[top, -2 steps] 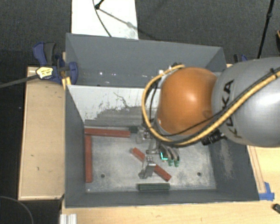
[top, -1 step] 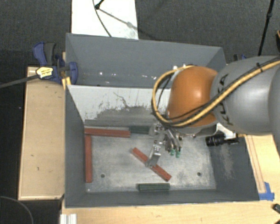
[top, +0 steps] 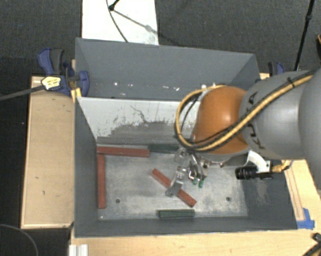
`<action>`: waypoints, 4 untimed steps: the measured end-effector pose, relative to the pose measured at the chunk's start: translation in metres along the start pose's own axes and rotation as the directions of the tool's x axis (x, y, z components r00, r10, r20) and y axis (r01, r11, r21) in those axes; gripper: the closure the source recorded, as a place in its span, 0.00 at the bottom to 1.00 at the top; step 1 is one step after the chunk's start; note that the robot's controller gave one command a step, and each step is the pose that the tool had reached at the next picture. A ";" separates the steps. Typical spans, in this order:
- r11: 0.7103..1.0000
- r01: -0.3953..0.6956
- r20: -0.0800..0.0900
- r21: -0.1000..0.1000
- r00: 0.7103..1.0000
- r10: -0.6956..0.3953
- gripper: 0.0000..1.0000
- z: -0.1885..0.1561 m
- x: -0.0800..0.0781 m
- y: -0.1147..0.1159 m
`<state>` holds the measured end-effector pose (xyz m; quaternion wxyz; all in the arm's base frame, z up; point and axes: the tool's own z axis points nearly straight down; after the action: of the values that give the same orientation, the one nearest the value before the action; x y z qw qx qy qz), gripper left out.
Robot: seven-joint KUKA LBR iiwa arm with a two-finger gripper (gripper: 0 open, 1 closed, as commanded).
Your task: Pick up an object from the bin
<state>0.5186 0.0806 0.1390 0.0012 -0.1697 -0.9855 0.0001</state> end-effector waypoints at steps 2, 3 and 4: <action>0.906 -0.424 -0.001 0.002 0.906 0.424 0.00 0.070 0.025 -0.004; 0.905 -0.425 -0.001 0.000 0.905 0.425 0.00 0.070 0.025 -0.004; 0.904 -0.428 -0.001 -0.001 0.904 0.428 1.00 0.070 0.025 -0.004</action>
Offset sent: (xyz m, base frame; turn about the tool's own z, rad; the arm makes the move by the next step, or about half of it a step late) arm -0.0247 -0.0085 -0.0138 0.2330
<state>0.4941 0.0855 0.0695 0.0012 -0.3815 -0.9244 -0.0004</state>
